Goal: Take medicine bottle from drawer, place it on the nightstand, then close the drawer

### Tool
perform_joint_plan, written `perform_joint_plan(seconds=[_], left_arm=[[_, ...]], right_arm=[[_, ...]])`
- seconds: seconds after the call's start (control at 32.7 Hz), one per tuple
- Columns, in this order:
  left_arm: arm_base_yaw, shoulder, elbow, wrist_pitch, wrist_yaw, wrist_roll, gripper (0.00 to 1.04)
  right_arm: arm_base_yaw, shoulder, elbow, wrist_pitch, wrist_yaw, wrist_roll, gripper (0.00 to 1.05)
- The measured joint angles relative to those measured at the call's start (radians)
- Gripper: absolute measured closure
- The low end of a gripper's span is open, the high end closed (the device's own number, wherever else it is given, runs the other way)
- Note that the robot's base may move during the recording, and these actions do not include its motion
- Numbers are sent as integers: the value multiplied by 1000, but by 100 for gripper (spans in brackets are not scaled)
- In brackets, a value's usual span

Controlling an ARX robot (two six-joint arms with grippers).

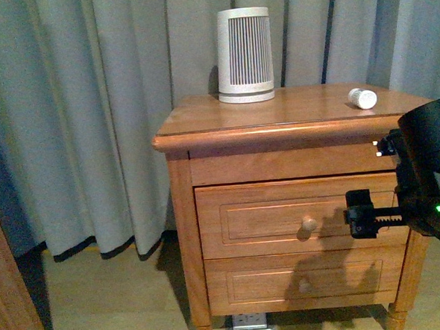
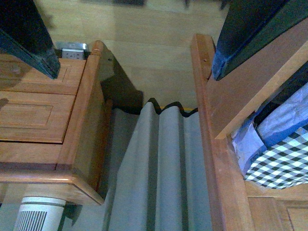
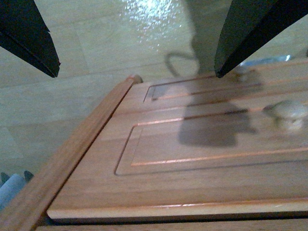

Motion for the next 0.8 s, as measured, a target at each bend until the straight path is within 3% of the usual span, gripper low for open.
perform_joint_plan(seconds=[0.12, 0.31, 0.43, 0.8], left_arm=[[0, 0, 0, 0, 0, 0, 7], [0, 0, 0, 0, 0, 0, 7], [0, 0, 0, 0, 0, 0, 7], [0, 0, 0, 0, 0, 0, 7]], right_arm=[[6, -233, -225, 43, 18, 66, 7], [-58, -681, -604, 198, 74, 55, 7], [-76, -989, -810, 176, 113, 26, 7], [45, -1601, -1007, -261, 216, 5, 7]])
